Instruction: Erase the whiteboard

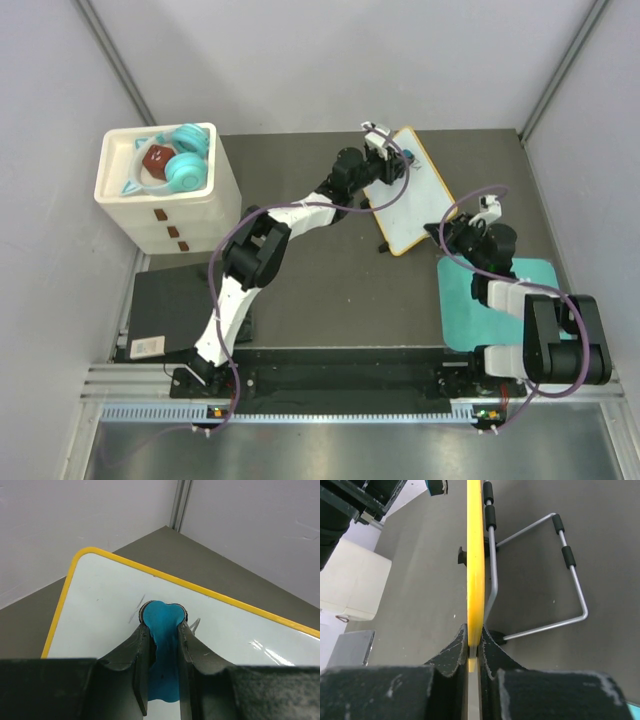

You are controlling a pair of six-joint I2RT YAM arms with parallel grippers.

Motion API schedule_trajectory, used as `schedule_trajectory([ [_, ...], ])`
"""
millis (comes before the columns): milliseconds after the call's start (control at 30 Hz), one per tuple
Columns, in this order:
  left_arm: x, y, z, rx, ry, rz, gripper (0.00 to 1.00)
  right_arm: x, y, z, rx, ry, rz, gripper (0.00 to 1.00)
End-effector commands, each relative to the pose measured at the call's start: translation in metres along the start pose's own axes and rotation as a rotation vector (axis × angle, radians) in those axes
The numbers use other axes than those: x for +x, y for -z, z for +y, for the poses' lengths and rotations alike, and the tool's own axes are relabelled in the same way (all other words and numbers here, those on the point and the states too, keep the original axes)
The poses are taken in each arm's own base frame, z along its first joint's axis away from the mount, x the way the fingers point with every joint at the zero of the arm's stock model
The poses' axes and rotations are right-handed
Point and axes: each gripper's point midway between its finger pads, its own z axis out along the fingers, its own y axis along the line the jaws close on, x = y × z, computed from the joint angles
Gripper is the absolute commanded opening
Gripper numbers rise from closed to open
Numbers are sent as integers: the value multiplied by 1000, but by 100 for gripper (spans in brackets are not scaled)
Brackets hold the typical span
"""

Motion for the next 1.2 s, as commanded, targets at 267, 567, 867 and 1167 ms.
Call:
schedule_trajectory([
  [267,-23,-3,-7,92,-78,9,0,-14,22,13,1,240,-22,0],
  [567,-9,-5,-66,294,-112,83,0,-11,16,17,-24,256,10,0],
  [867,18,2,-75,294,-52,74,0,-10,16,20,-37,261,11,0],
  [1167,19,-11,4,29,-108,48,0,-10,16,21,-47,265,12,0],
])
